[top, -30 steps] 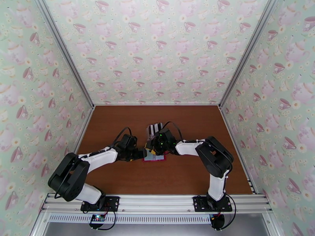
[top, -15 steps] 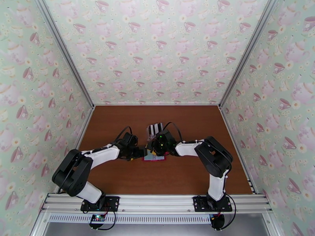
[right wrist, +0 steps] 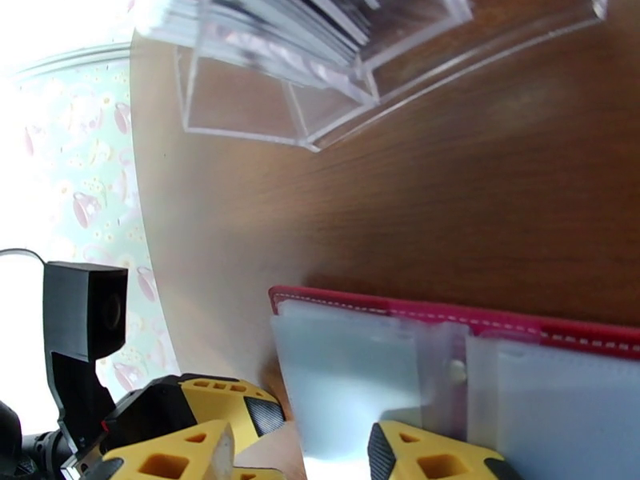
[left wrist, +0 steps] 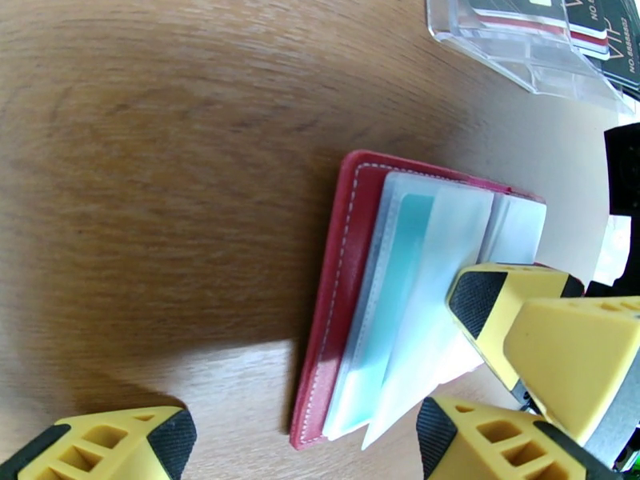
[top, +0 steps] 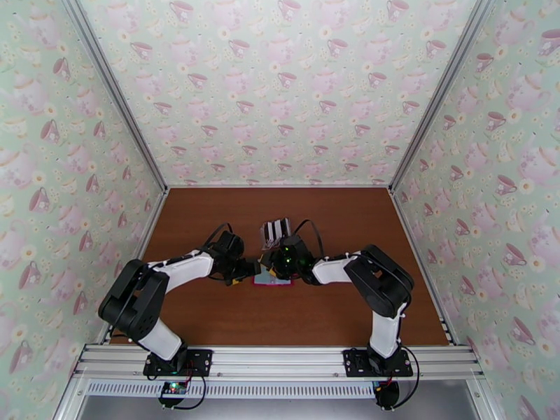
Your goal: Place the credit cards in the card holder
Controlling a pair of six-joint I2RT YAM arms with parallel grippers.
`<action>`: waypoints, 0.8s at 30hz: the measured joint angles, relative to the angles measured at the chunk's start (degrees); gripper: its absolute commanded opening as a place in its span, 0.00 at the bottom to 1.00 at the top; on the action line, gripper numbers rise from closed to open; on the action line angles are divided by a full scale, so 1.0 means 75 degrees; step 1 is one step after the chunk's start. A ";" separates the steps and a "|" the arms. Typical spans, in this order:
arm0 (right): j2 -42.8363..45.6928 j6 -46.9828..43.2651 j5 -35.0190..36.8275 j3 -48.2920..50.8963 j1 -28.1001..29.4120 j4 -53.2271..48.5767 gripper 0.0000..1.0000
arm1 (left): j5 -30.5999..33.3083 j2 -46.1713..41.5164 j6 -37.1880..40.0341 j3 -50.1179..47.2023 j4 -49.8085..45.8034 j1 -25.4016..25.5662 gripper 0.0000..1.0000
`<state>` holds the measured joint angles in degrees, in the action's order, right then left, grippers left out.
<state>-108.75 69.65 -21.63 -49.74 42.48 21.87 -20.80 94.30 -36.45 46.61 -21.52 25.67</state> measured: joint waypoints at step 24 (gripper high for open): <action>0.1670 -0.1539 0.0210 -0.1836 -0.0574 -0.3069 0.53 | -0.0472 0.0245 0.0478 0.0638 -0.0548 -0.0428 0.84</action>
<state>-96.23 58.11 -20.05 -63.51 38.17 -1.15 -24.34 96.14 -32.86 51.40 -25.63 22.46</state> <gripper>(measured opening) 0.531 0.833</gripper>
